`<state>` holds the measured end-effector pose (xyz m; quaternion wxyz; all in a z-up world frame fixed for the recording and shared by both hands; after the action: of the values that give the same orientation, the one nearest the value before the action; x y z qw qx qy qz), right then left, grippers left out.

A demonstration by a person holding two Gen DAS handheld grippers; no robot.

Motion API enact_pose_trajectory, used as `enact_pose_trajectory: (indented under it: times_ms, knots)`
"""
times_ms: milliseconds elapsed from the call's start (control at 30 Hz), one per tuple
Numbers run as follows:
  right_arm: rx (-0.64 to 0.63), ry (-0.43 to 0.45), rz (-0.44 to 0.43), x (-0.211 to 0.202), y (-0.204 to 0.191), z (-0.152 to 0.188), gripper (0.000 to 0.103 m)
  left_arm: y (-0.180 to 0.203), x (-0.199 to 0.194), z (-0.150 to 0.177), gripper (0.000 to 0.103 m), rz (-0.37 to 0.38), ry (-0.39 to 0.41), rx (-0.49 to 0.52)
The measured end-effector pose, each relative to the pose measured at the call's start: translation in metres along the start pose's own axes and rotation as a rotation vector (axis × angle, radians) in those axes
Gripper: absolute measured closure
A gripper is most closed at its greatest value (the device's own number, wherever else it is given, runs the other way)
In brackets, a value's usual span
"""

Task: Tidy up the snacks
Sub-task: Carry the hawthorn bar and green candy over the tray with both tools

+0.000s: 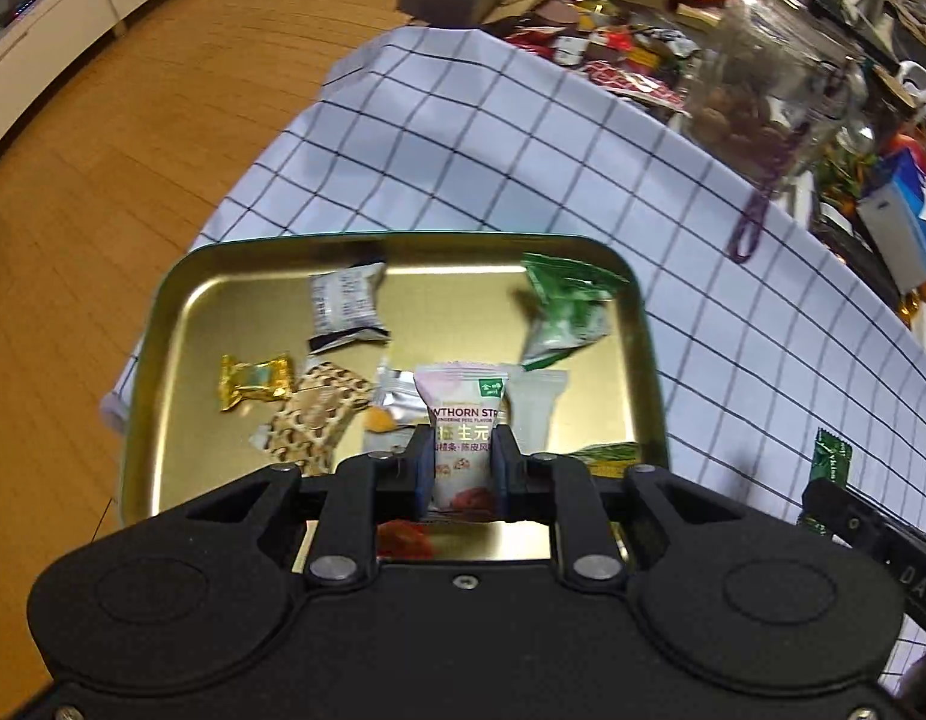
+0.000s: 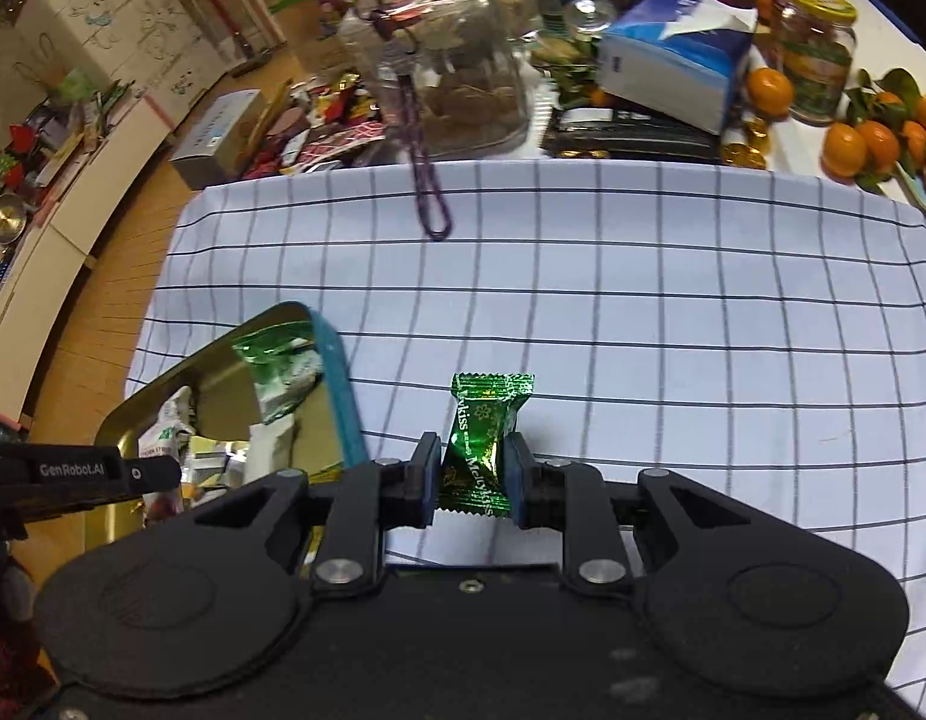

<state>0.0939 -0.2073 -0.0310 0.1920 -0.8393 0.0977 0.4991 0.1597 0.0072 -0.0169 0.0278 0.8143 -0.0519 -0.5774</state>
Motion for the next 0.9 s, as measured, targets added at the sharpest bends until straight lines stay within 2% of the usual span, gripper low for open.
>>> enact_pose_trajectory:
  times_ms: [433,700,900]
  knots:
    - [-0.102,0.039,-0.103,-0.009,-0.062,0.004,0.079,-0.027,0.000,0.003,0.077,-0.080,0.028,-0.005]
    - [-0.168,0.067,-0.147,-0.013,-0.089,0.008,0.079,-0.051,-0.009,-0.005,0.077,-0.083,0.051,-0.097]
    - [-0.241,0.098,-0.194,-0.018,-0.110,0.014,0.079,-0.072,-0.016,-0.010,0.076,-0.128,0.087,-0.175]
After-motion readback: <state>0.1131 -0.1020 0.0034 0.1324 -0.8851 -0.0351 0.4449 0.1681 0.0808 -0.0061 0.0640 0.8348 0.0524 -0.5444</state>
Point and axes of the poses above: each gripper's, at about its wrist camera, not at the fingertips, and x roughly the way its jaws point, y to its right, z to its underside, the point moved 3 cm from there along x, roughly the way its jaws point, and after that the axes turned 5 degrees about z, right-handed, at the moved point
